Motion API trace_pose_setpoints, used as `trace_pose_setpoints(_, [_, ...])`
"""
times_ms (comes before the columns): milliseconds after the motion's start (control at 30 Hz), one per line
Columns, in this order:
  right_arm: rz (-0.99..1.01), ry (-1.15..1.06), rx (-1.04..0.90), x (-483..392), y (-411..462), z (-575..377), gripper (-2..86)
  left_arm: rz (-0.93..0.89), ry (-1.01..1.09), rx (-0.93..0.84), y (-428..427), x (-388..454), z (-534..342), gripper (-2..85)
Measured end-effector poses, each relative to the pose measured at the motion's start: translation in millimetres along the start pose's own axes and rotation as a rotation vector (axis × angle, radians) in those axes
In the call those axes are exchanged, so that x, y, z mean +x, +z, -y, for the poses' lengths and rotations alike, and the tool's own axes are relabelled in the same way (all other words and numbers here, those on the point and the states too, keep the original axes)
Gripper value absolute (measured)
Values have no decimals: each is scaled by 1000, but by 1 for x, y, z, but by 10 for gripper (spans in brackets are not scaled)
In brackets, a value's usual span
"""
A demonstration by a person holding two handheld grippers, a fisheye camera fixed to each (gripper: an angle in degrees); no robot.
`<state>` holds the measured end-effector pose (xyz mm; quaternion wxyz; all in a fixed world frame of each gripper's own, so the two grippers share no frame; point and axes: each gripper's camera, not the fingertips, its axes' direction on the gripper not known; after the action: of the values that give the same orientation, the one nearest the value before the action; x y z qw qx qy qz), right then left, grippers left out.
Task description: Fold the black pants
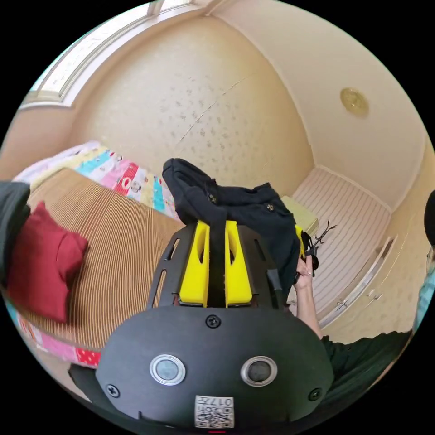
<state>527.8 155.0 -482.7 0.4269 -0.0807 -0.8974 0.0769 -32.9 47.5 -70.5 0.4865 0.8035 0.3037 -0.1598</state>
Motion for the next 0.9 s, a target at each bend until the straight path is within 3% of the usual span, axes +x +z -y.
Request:
trace_pose_setpoints(67, [-275, 59, 38, 39, 8, 114, 74, 30, 41, -58, 63, 7, 87, 82])
trace_pose_setpoints(133, [-475, 185, 46, 71, 10, 161, 92, 167, 2, -136, 114, -3, 146, 95])
trace_pose_setpoints(200, [-561, 233, 44, 79, 10, 171, 95, 254, -29, -146, 132, -20, 162, 105])
trace_pose_setpoints(233, [-556, 135, -10, 74, 17, 164, 95, 238, -15, -149, 133, -24, 157, 110])
trace_pose_setpoints(333, [-593, 8, -246, 80, 37, 99, 114, 166, 70, -241, 139, -46, 80, 119])
trace_pose_setpoints(467, [-747, 103, -424, 134, 26, -46, 139, 55, -11, -568, 189, -90, -93, 144])
trace_pose_setpoints(533, [-746, 195, -428, 154, 16, -102, 148, 27, 6, -696, 216, -88, -163, 145])
trace_pose_setpoints(633, [-597, 378, -380, 177, 5, -169, 165, 145, 77, -843, 250, -77, -245, 110])
trace_pose_setpoints(700, [-461, 481, -321, 187, 2, -194, 170, 47, 16, -935, 265, -71, -289, 55])
trace_pose_setpoints(767, [-362, 590, -252, 199, 4, -215, 144, 67, -45, -924, 259, -71, -304, 40])
trace_pose_setpoints(833, [-398, 617, -219, 202, -5, -213, 90, 58, -96, -875, 243, -76, -306, 28])
trace_pose_setpoints(900, [-393, 603, -246, 201, -24, -197, 42, -112, -228, -854, 216, -92, -287, 14])
